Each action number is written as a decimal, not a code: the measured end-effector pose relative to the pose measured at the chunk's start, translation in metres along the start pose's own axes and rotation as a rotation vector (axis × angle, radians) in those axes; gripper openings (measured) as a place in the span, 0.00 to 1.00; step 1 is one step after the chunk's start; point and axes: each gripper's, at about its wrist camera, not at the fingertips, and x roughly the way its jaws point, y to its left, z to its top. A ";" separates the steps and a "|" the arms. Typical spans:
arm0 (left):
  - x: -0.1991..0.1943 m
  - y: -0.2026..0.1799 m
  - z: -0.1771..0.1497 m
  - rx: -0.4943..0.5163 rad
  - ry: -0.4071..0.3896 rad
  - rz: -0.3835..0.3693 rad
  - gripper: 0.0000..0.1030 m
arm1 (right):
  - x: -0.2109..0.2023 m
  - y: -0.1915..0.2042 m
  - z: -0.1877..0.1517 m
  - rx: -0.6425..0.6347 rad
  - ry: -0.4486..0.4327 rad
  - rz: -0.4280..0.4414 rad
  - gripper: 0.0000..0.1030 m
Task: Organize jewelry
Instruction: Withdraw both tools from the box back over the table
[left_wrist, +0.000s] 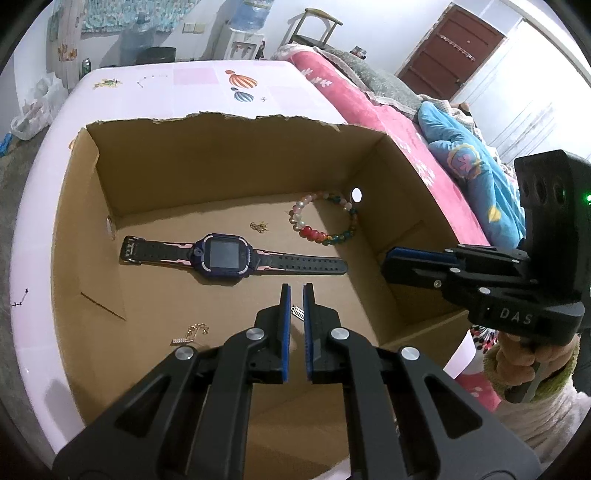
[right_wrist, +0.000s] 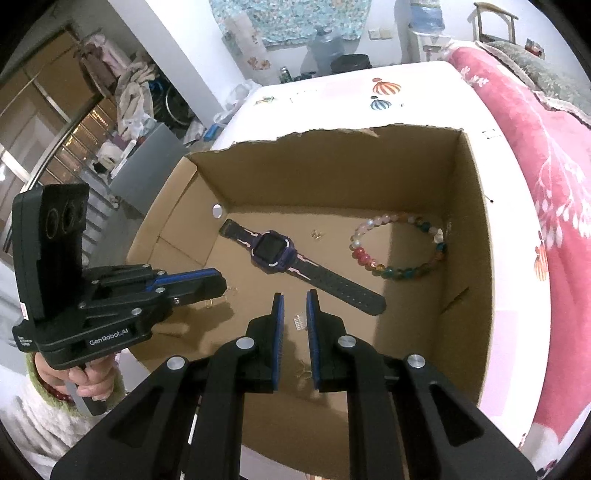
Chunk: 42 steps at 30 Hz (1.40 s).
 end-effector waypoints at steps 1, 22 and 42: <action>-0.002 -0.001 0.000 0.003 -0.004 0.003 0.10 | -0.001 0.001 -0.001 -0.001 -0.002 -0.001 0.13; -0.113 -0.031 -0.071 0.092 -0.230 0.183 0.78 | -0.111 0.029 -0.051 -0.096 -0.304 -0.097 0.81; -0.118 0.006 -0.188 -0.036 -0.218 0.297 0.83 | -0.097 0.077 -0.137 -0.225 -0.210 -0.428 0.93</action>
